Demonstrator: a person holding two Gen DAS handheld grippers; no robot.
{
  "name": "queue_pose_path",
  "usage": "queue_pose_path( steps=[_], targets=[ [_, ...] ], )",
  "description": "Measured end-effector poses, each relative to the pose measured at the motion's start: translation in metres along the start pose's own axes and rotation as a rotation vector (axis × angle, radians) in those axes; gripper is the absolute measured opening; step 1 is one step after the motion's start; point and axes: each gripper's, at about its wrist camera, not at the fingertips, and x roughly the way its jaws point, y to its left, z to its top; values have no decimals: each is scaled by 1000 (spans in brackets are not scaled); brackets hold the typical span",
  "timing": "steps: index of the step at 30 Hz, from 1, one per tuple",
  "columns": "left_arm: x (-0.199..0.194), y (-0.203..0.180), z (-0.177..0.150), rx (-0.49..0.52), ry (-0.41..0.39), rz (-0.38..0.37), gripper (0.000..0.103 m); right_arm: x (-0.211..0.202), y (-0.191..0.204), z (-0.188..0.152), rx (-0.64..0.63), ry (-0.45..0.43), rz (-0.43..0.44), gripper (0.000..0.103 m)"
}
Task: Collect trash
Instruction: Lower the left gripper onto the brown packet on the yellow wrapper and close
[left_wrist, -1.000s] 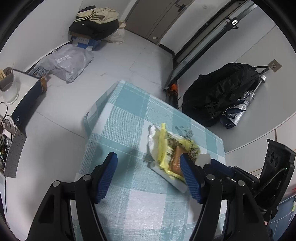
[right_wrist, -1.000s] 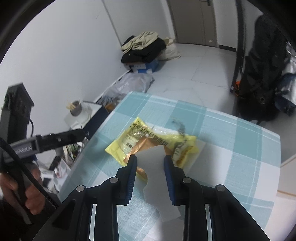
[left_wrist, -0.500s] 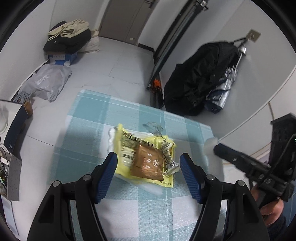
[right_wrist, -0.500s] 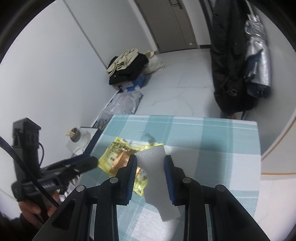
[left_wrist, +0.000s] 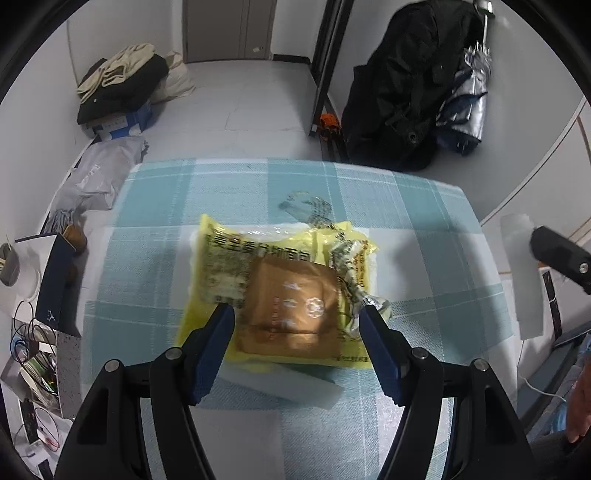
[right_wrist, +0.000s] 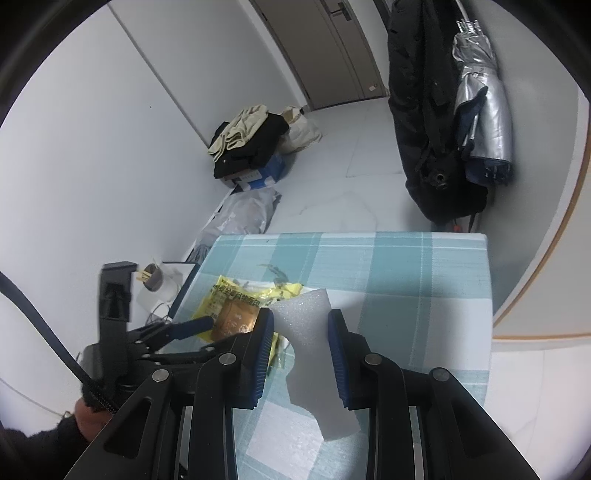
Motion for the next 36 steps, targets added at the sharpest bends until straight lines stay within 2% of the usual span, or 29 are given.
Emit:
queue_pose_path(
  steps=[11,15,36],
  targets=[
    [20,-6,3,13,48,82,66,-18,-18,-4,29,-15,-2,29],
    [21,-8,2,21,46,96,60,-23,-21,-5,32,-20,-3,29],
    [7,5,2,-32,13,-25,40,-15,-14,-6,15,-9,-39,29]
  ],
)
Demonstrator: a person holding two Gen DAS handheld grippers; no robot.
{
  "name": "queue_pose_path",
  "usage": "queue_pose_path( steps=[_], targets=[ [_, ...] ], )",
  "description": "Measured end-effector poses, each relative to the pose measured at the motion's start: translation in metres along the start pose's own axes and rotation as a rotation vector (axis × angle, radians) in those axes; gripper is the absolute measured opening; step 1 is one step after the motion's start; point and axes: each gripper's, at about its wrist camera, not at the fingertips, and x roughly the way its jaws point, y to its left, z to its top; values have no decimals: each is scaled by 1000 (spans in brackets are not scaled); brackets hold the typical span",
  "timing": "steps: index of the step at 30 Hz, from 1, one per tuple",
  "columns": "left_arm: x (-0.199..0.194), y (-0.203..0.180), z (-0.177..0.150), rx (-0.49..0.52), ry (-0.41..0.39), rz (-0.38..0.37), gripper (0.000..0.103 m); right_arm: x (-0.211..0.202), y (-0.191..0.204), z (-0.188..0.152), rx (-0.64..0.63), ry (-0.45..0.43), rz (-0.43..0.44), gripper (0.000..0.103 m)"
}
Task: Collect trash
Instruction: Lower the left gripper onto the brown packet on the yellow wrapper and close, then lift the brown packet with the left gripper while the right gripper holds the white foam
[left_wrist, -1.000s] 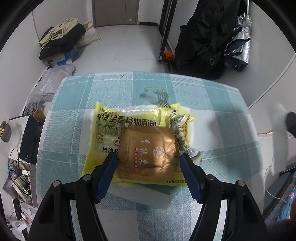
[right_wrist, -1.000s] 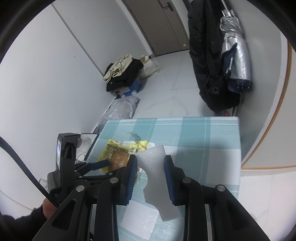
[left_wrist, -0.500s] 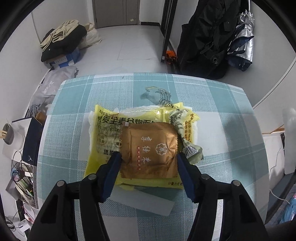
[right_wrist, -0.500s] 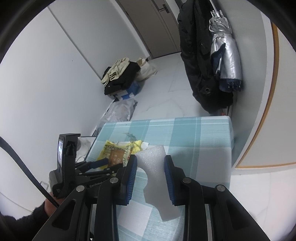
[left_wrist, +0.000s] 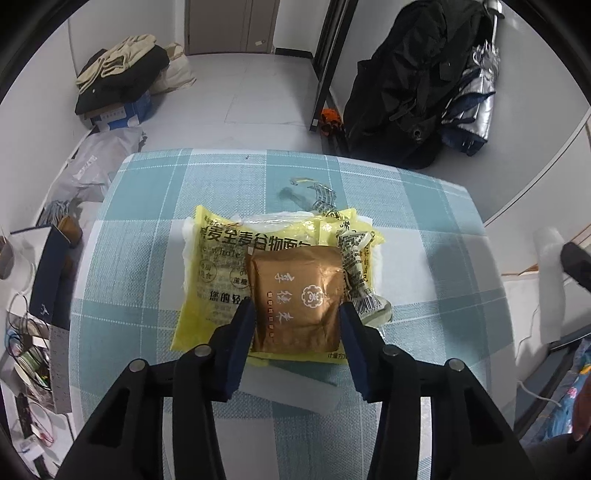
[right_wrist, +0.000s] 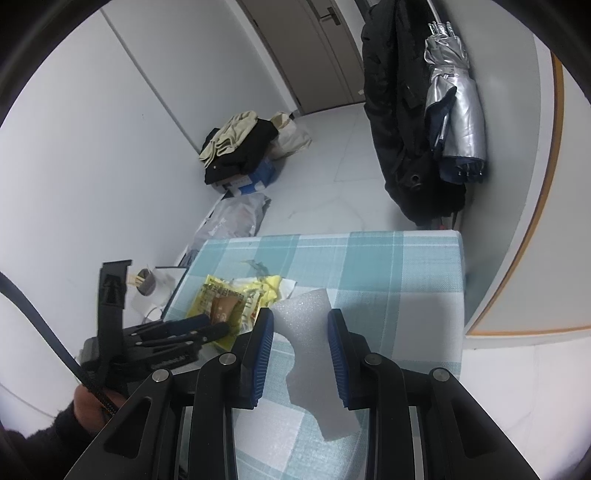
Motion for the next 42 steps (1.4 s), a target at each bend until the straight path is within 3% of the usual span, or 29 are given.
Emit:
queue_pose_path(
  steps=[3,6,12,17,25,37,39,41,42],
  targets=[
    [-5,5,-1,-23,-11,-42,37,3,1,-1,-3,5,-8,29],
    [-8,10,-2,-51,-10,-99,21,7,4,-1,-8,12,-16,29],
    [-18,10,-2,-60,-29,-151,17,15,12,-4,-34,26,-32,29],
    [-26,10,-5,-40,-45,-161,15,20,20,-6,-54,34,-44,29],
    [-44,16,-9,-22,-87,-188,2,27,30,-7,-64,41,-55,29],
    [-65,26,-13,-28,-150,-169,0,31,46,-10,-81,44,-52,29],
    [-60,29,-11,-49,-149,-185,2,31,48,-10,-86,45,-51,29],
    [-52,26,-11,-36,-134,-171,22,30,50,-12,-95,45,-52,29],
    [-47,23,-11,-31,-133,-156,44,30,51,-12,-99,46,-52,29]
  ],
)
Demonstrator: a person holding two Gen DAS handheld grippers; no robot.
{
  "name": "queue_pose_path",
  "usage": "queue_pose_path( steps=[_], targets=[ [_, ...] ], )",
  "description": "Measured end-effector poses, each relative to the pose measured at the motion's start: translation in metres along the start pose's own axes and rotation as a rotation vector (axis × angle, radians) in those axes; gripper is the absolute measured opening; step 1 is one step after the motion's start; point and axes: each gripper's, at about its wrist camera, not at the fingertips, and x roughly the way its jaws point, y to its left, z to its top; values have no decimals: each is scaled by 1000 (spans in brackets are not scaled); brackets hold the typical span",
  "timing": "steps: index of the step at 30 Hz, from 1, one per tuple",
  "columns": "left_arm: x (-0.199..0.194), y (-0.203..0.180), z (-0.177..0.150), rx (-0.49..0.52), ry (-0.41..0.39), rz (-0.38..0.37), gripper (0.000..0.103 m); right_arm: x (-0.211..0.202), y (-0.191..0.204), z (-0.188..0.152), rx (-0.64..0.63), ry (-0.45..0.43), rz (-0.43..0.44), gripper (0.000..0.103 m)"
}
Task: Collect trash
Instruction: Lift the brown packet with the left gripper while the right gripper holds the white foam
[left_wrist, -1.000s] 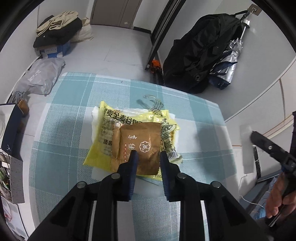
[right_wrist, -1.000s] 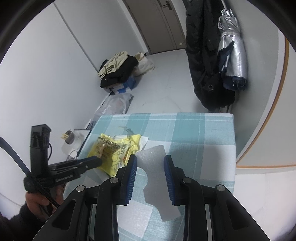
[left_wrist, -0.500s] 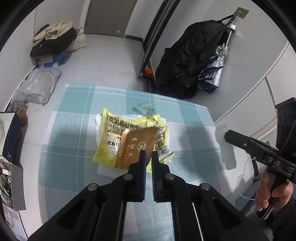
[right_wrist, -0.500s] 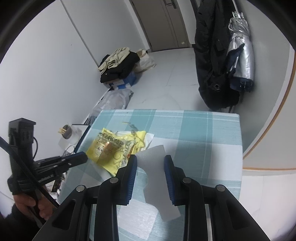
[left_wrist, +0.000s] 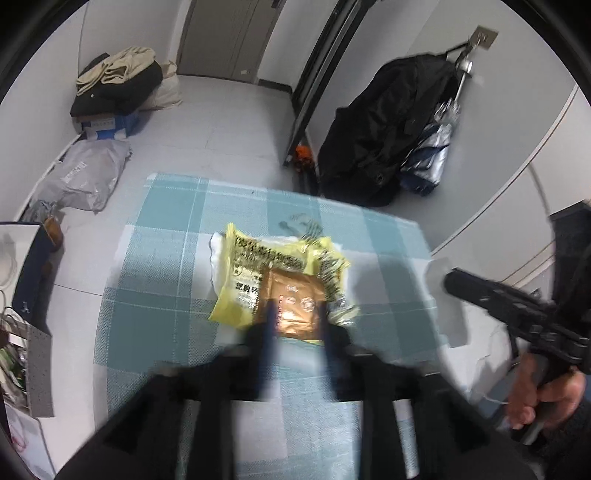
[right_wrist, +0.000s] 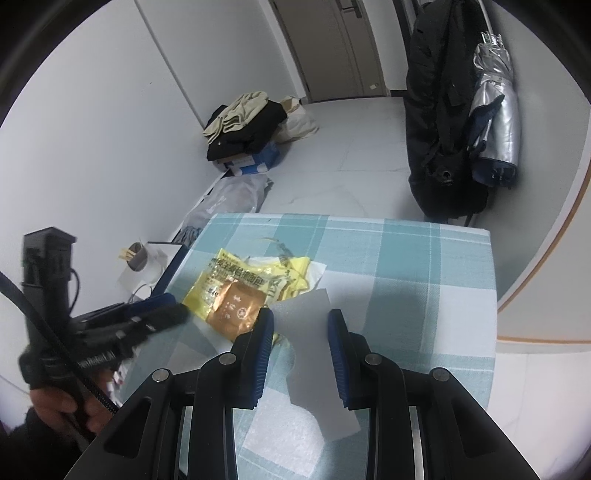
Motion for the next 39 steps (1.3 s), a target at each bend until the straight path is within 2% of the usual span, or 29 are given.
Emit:
queue_pose_path(
  steps=[1,4,11,15,20,26,28,29,30,33,39],
  targets=[
    [3,-1,-1,3,-1,1,57,0,0,0,-3,0,0,29],
    [15,-8,-2,20,12,27,58,0,-4,1,3,1,5,29],
    [41,-13,0,81,73,152,58,2,-16,5,27,8,22,29],
    [51,-14,0,80,101,168,58,-1,-21,6,36,5,34,29],
    [66,-21,-5,136,161,237,61,-6,-29,7,61,-3,52,29],
    [63,-20,-8,133,138,245,61,-14,-35,5,78,-14,62,29],
    [62,-19,-8,125,135,243,55,-17,-36,3,80,-17,64,29],
    [61,-18,-9,122,131,246,48,-17,-36,3,81,-18,64,29],
    [62,-19,-8,121,129,247,37,-18,-37,3,83,-20,65,29],
    [59,-11,-5,79,131,213,25,-21,-37,2,88,-24,65,29],
    [56,-6,-2,27,118,186,12,-22,-35,1,81,-27,54,29]
  ],
)
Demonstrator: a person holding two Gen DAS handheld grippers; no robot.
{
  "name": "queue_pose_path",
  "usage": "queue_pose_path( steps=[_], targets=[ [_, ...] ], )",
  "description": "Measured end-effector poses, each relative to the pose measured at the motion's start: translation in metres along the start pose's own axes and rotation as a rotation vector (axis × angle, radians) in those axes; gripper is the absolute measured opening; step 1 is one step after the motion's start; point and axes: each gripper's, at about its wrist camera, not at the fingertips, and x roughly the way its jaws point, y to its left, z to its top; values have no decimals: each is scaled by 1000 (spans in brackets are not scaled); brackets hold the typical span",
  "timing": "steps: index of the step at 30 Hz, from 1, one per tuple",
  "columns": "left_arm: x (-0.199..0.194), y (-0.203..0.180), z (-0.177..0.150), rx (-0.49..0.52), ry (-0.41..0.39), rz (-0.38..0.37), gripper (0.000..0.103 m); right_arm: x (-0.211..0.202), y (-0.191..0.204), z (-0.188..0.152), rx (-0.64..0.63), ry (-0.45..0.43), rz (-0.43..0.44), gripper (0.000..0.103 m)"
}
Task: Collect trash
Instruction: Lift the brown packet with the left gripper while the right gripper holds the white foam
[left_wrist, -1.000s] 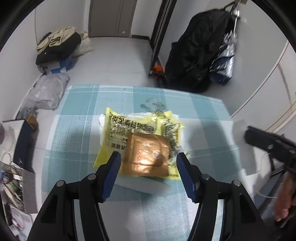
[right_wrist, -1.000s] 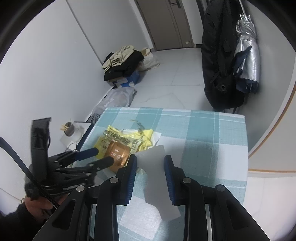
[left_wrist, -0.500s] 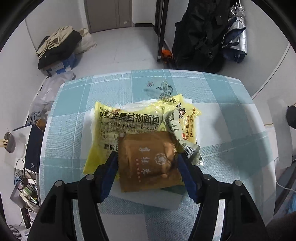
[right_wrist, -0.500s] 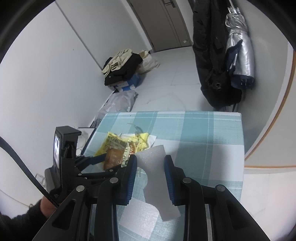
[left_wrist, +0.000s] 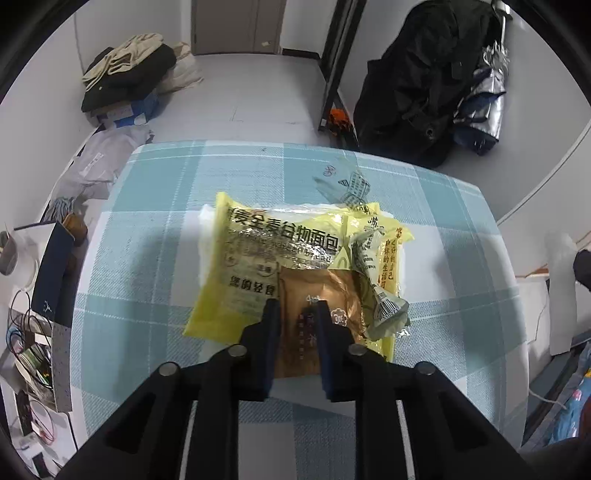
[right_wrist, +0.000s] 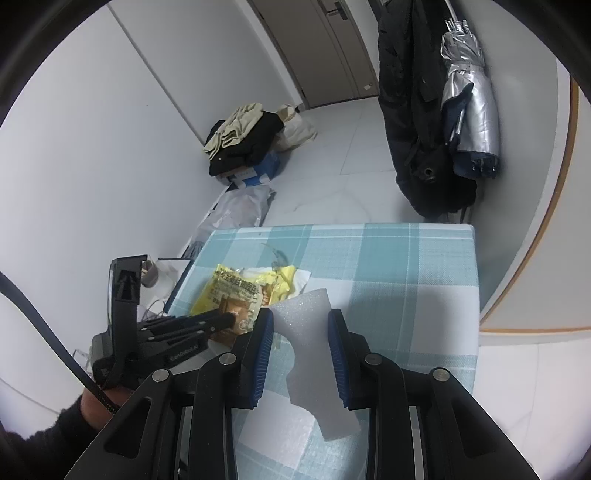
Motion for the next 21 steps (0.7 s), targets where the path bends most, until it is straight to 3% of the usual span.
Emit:
queue_pose_path(
  steps=[4,15,21],
  targets=[
    [-5,3,0,-18,-14,-31,1,0,-1,0,5,-3,-9,29],
    [-40,1,1,-46,-48,-191,0,5,3,2,9,2,-15,29],
    [-50,2,-1,-30,-61,-193,0,3,5,-2,12,2,-28,29]
  ],
)
